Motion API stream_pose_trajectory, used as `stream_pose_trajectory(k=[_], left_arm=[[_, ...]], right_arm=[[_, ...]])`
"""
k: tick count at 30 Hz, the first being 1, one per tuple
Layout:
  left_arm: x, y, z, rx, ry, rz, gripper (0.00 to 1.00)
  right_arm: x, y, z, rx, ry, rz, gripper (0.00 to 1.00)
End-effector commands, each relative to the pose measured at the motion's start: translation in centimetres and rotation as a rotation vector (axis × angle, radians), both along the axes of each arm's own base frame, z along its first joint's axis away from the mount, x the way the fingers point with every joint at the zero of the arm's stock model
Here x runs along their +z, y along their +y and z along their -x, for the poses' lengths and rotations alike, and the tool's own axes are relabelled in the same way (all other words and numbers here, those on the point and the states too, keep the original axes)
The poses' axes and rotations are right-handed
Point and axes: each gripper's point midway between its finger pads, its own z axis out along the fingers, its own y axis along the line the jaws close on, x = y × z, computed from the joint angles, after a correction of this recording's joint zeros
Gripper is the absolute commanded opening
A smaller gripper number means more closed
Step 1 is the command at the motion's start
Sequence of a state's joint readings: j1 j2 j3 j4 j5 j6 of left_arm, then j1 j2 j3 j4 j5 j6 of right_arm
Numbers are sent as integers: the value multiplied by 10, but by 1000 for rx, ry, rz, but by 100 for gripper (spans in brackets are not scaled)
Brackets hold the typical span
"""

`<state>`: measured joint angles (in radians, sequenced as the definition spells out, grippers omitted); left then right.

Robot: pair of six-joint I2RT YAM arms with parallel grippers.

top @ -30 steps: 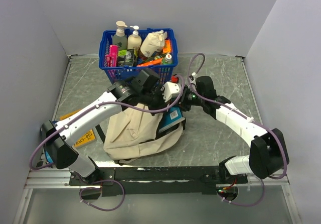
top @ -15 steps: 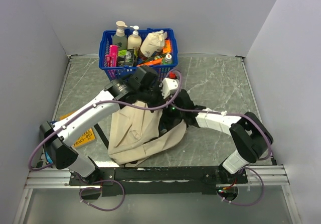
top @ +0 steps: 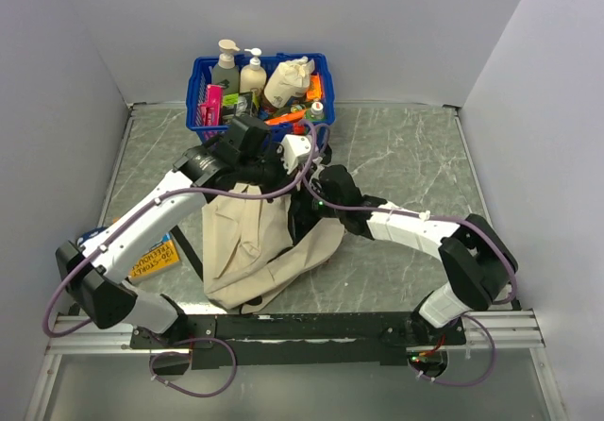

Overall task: Pack the student bag
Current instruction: Place the book in the student bag.

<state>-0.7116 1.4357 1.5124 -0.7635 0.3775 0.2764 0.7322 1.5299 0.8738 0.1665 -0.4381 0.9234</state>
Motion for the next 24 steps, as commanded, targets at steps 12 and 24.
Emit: stream_pose_trajectory(k=[12, 24], left_arm=[[-86, 115, -31, 276, 23, -216, 1], [-20, 179, -57, 520, -110, -178, 1]], right_arm=[[116, -128, -34, -295, -477, 22, 98], [-8, -210, -57, -541, -248, 405, 97]])
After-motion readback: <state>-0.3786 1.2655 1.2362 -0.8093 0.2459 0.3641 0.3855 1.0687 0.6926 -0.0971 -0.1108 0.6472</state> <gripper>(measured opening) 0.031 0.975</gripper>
